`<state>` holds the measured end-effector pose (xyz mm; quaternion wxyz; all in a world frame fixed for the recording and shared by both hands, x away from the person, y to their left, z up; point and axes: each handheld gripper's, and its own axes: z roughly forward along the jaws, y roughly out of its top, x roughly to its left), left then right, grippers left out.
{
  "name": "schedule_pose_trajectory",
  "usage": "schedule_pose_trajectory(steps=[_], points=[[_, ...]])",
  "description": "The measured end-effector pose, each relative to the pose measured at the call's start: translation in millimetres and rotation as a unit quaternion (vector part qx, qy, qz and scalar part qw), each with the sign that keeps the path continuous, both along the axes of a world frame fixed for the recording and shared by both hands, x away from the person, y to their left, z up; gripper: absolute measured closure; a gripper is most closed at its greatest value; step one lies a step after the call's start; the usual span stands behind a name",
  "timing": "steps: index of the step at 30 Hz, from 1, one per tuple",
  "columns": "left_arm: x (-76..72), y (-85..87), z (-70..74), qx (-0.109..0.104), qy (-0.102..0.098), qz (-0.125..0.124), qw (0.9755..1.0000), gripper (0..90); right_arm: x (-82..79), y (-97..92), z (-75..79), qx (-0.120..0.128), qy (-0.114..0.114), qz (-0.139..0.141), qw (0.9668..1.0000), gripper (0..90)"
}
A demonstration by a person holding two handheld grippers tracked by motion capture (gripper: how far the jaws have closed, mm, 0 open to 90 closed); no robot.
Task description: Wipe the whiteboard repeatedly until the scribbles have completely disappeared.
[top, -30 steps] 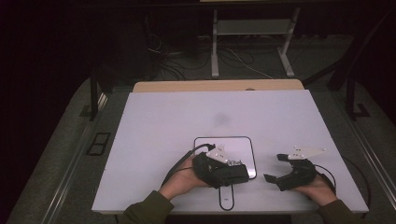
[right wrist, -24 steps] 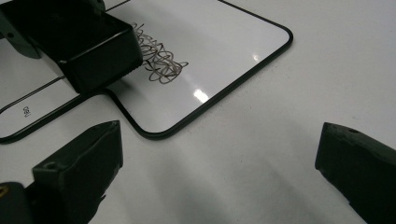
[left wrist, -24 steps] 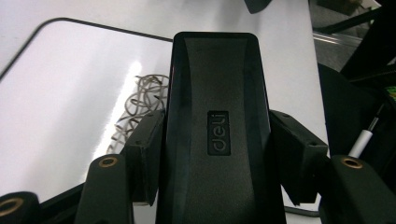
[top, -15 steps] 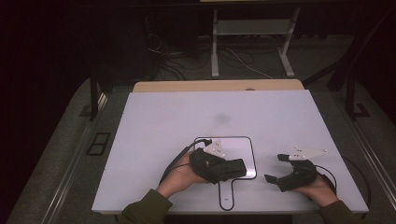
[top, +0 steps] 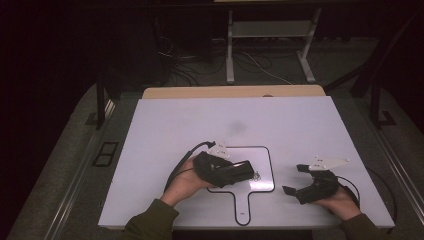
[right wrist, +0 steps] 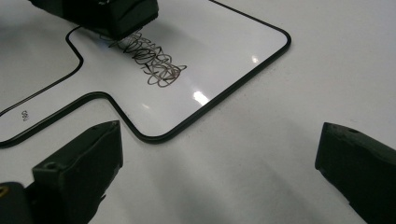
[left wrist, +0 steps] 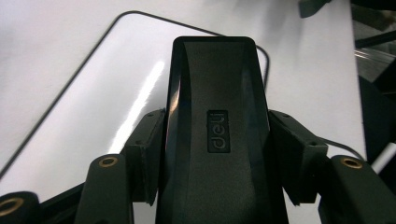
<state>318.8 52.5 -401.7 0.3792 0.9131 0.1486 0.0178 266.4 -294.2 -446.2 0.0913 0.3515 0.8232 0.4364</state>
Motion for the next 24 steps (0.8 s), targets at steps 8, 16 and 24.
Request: schedule_pose_trajectory(steps=[8,16,24], points=[[9.8,7.1,2.8,0.008,-0.013,0.030,0.9994,39.9,-2.3,-0.7,1.4,0.004,-0.004,-0.001,1.0000,0.0],[22.5,10.6,2.9,0.014,-0.017,0.034,0.9992,39.9,-1.7,-0.9,1.3,0.006,-0.001,-0.005,1.0000,0.0],[27.7,11.6,-9.8,0.026,-0.006,0.046,0.9986,39.9,-1.6,-1.2,1.3,0.006,-0.002,-0.006,1.0000,0.0]])
